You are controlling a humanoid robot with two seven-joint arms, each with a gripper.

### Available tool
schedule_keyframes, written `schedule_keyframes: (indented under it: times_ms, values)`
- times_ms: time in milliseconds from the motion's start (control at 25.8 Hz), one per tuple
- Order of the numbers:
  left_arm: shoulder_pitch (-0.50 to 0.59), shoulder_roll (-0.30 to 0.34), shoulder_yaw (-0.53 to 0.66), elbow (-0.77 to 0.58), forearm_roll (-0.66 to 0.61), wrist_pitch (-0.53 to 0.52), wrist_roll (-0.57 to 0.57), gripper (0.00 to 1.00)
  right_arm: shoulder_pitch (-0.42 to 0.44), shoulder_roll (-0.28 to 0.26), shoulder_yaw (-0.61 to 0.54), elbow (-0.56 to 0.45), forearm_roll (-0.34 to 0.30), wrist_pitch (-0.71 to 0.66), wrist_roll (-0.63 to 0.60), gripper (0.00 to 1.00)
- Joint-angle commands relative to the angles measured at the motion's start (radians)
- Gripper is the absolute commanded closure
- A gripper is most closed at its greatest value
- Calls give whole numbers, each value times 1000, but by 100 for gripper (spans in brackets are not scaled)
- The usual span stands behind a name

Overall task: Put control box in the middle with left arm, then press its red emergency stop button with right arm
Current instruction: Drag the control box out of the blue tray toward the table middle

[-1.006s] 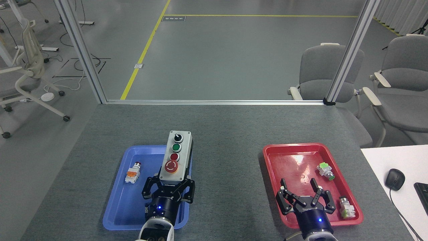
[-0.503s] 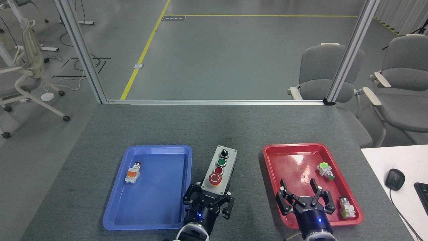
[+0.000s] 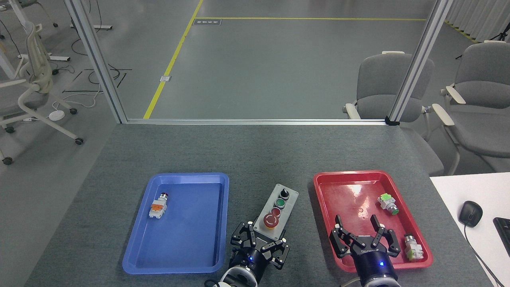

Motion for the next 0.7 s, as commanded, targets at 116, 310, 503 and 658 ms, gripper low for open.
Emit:
schedule_keyframes:
  times_ms: [116, 310, 503, 658]
  values:
    - [-3, -1, -22, -3, 6, 0, -2, 100, 0, 1, 0, 1, 1, -5, -3, 6]
    - [-3, 0, -59, 0, 17, 3, -5, 86, 0, 6, 0, 10, 4, -9, -3, 7]
    - [-3, 0, -62, 5, 37, 3, -23, 66, 0, 11, 10, 8, 7, -18, -2, 18]
    - [-3, 0, -62, 6, 37, 3, -26, 55, 0, 12, 10, 8, 7, -26, 18, 24]
